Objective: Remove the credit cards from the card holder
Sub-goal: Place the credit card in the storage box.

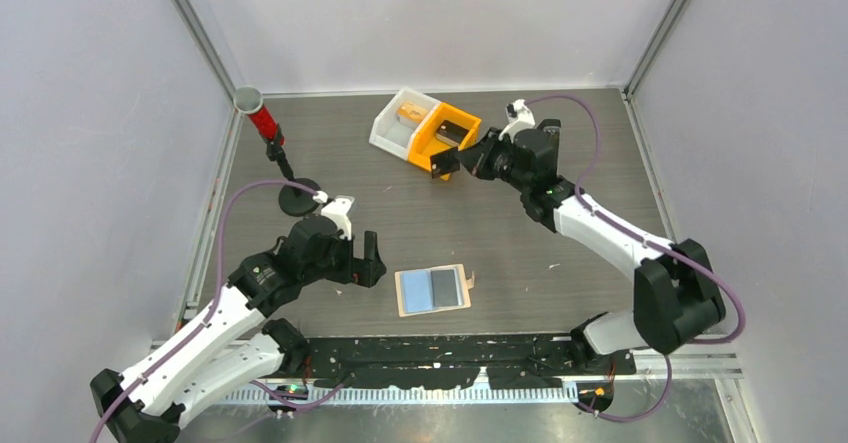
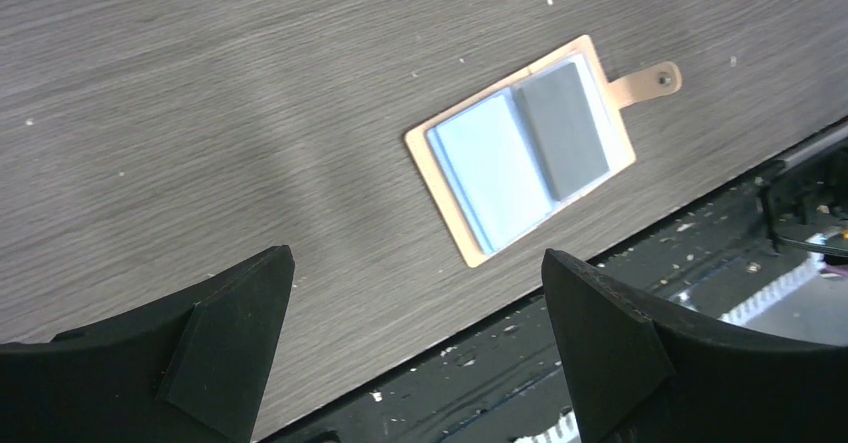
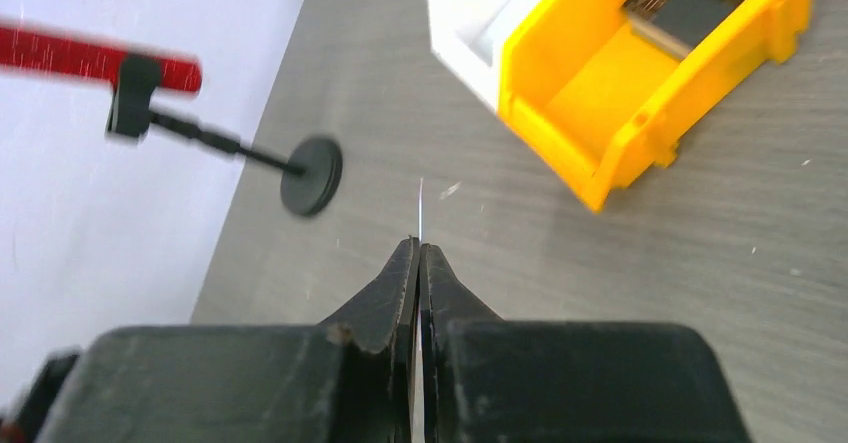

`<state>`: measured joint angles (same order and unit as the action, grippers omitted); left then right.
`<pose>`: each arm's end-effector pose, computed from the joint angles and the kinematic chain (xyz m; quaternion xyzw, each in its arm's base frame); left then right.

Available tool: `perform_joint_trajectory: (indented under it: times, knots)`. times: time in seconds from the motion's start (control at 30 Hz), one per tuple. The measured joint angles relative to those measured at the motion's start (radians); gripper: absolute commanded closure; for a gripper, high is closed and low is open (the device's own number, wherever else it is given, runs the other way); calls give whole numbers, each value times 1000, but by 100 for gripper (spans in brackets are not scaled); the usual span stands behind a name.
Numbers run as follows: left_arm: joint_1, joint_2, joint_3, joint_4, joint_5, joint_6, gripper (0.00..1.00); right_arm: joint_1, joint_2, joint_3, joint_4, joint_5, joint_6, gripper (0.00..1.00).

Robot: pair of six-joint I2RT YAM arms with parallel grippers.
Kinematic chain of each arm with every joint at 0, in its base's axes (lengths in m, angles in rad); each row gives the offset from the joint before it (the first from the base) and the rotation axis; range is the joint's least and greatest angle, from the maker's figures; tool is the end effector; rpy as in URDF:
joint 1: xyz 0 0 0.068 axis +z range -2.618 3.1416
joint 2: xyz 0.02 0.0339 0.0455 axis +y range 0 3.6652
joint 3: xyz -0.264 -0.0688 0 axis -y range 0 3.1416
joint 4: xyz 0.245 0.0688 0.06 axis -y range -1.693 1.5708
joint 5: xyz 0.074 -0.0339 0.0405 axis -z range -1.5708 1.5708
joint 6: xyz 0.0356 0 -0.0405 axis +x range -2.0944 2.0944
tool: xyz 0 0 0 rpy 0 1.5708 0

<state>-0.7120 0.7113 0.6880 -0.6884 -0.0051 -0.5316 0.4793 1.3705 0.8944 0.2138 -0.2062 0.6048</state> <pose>0.1132 -0.0974 0.2685 0.0808 0.9056 -0.2407 0.3399 0.2787 0.1530 0.2850 -0.0130 0.7917 0.3822 0.4764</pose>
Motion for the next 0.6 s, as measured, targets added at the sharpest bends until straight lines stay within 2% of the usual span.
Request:
perform_joint_trajectory:
  times: [0.4,0.6]
  knots:
    - [0,64,-49,26,-31,19,1,-5,322,160,205,427,177,95]
    - [0,44,-50,31,-21,17,1,-5,441,220,257,548,229,95]
